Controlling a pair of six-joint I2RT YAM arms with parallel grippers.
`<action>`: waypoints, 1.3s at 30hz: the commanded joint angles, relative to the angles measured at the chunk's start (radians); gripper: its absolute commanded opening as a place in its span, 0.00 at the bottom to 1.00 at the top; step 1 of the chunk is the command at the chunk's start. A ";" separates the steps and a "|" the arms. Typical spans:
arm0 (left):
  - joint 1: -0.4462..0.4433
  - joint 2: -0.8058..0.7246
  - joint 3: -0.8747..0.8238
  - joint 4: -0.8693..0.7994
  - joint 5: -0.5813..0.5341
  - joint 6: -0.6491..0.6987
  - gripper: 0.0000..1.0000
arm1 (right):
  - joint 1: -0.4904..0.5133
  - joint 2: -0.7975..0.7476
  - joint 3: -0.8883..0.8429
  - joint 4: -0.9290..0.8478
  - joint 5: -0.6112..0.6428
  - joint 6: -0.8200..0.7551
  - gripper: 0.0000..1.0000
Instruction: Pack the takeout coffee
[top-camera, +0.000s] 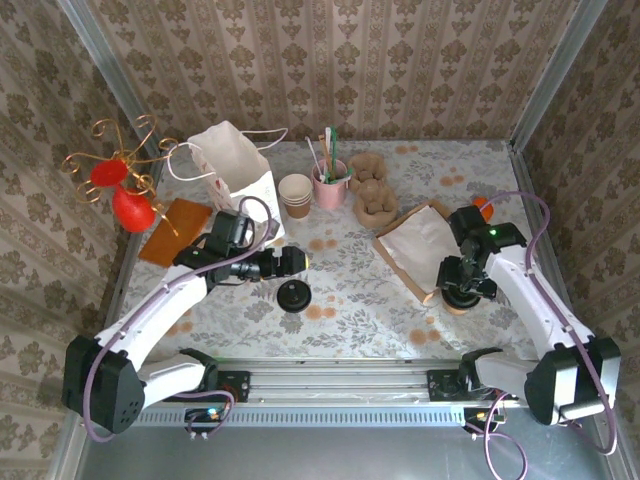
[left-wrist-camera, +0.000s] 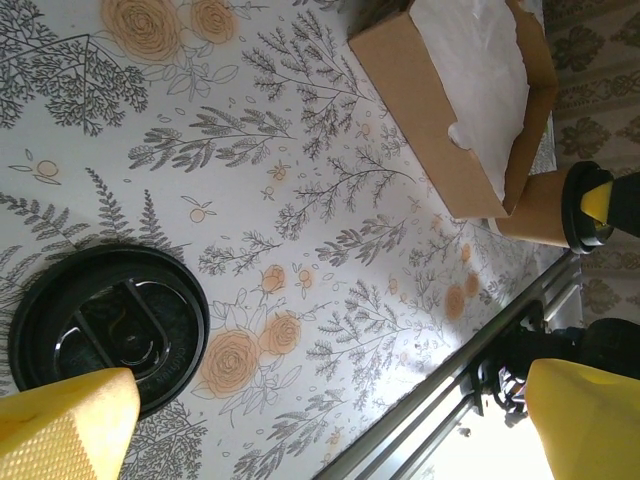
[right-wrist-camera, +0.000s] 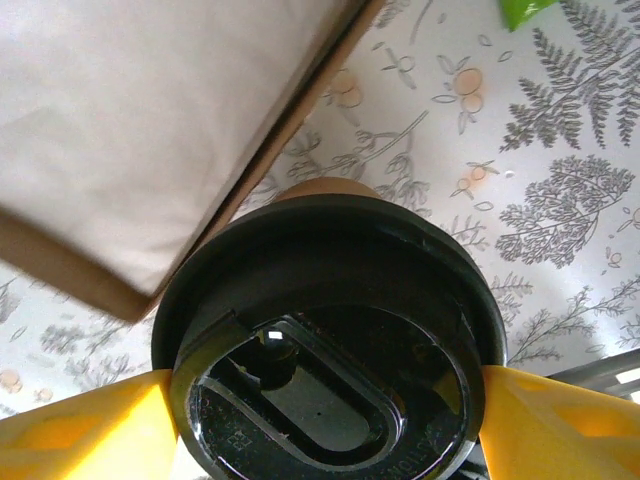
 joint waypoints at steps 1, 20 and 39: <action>0.013 -0.036 0.012 -0.027 0.037 0.034 1.00 | -0.051 0.007 -0.013 0.040 -0.027 -0.053 0.75; 0.078 -0.102 0.007 -0.060 0.016 0.033 1.00 | -0.100 -0.090 0.043 0.025 -0.045 -0.081 1.00; 0.131 -0.365 -0.124 -0.047 -0.061 -0.149 1.00 | 0.046 -0.219 0.040 0.262 -0.632 -0.032 1.00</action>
